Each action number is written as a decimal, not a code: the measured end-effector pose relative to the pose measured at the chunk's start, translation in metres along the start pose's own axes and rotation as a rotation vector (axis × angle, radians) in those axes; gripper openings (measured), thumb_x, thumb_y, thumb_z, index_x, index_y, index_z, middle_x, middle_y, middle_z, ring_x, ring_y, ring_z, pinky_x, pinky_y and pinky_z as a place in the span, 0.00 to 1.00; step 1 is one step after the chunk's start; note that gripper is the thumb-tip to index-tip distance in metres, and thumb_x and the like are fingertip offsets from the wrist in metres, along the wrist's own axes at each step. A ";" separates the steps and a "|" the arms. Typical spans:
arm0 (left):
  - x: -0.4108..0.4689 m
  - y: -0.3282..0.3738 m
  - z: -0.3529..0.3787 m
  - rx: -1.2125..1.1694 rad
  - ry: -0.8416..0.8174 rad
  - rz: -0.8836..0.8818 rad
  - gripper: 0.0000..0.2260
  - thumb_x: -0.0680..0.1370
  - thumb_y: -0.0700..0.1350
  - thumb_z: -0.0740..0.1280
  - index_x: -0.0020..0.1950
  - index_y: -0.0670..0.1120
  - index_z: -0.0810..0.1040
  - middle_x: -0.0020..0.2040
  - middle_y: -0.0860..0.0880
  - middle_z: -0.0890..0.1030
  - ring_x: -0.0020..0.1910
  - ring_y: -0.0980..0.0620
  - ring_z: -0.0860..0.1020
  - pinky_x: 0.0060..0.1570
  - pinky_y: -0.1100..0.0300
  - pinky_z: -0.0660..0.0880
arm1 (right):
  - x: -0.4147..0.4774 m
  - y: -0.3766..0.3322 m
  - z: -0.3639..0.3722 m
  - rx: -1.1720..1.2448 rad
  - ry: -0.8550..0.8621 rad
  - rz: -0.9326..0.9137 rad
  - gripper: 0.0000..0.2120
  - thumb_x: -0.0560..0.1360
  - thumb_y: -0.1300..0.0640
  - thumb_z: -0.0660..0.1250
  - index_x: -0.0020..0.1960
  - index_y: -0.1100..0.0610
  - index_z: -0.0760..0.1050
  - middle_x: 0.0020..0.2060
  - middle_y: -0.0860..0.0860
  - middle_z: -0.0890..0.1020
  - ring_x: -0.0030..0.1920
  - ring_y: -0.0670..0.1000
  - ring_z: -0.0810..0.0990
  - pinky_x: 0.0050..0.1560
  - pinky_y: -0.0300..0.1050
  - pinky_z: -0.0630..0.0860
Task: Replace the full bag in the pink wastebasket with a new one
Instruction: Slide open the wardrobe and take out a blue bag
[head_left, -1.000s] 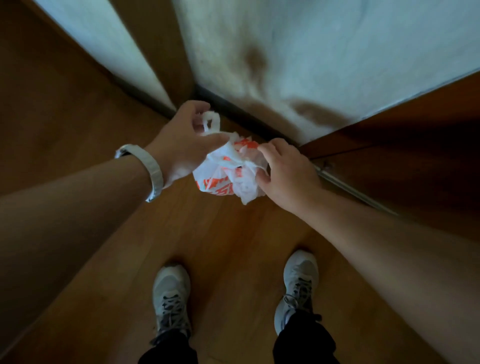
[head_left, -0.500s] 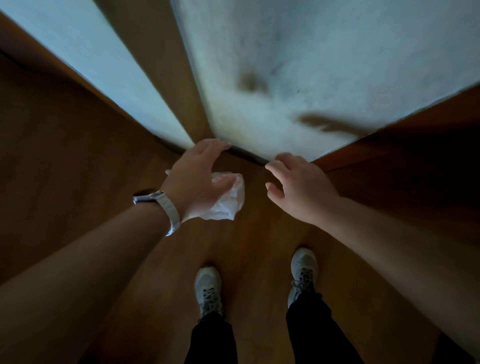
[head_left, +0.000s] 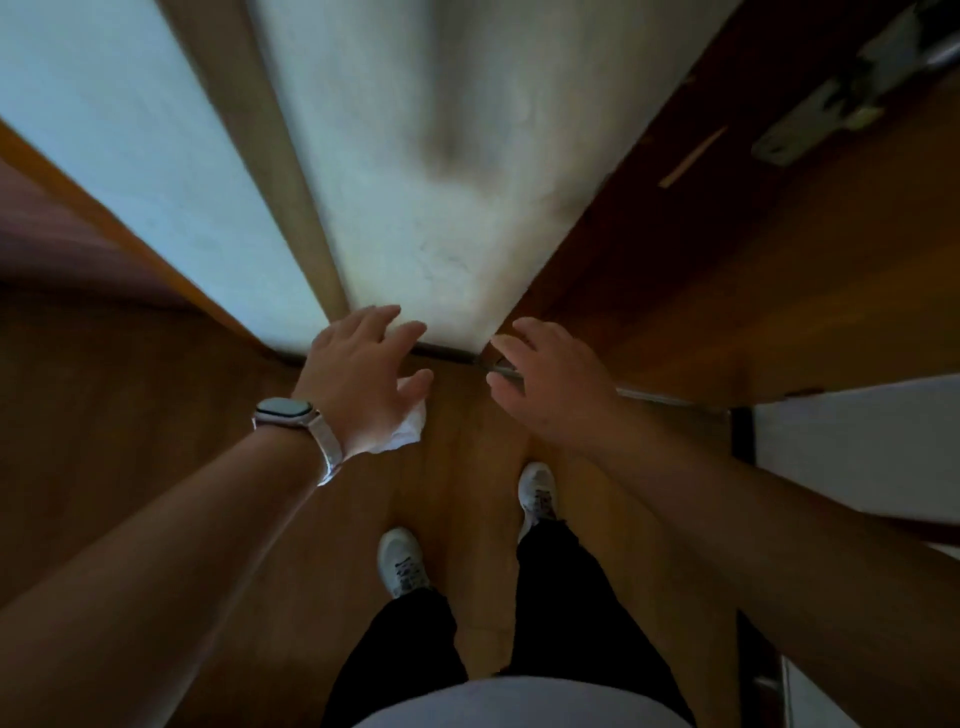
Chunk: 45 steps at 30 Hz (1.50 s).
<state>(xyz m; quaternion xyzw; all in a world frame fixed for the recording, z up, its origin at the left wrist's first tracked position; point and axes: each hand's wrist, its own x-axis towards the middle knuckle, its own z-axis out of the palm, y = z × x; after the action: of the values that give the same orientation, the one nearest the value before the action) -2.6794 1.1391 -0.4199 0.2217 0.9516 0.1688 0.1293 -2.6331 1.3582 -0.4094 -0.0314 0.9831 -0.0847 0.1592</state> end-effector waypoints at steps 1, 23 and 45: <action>-0.007 0.011 -0.007 0.008 0.006 0.018 0.25 0.77 0.59 0.62 0.72 0.52 0.67 0.74 0.46 0.66 0.74 0.43 0.61 0.70 0.44 0.60 | -0.015 -0.002 -0.009 -0.002 0.010 0.022 0.24 0.79 0.42 0.55 0.71 0.51 0.66 0.72 0.54 0.65 0.71 0.56 0.62 0.65 0.54 0.65; -0.087 0.416 0.005 0.228 -0.026 0.911 0.23 0.76 0.61 0.57 0.69 0.53 0.71 0.70 0.47 0.71 0.71 0.44 0.66 0.69 0.41 0.60 | -0.439 0.142 -0.066 0.092 0.258 0.814 0.25 0.80 0.40 0.49 0.74 0.48 0.59 0.72 0.50 0.65 0.70 0.55 0.63 0.68 0.56 0.64; -0.345 0.809 0.159 0.157 -0.225 1.723 0.22 0.79 0.59 0.57 0.66 0.48 0.75 0.67 0.46 0.74 0.68 0.44 0.70 0.66 0.43 0.67 | -0.871 0.219 0.013 0.231 0.524 1.550 0.25 0.78 0.39 0.54 0.71 0.48 0.65 0.71 0.51 0.68 0.70 0.54 0.66 0.68 0.53 0.62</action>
<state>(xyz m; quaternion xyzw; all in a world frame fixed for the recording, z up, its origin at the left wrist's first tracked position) -2.0227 1.7041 -0.1989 0.8880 0.4429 0.1188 0.0340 -1.8116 1.6492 -0.1921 0.6928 0.7164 -0.0563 -0.0599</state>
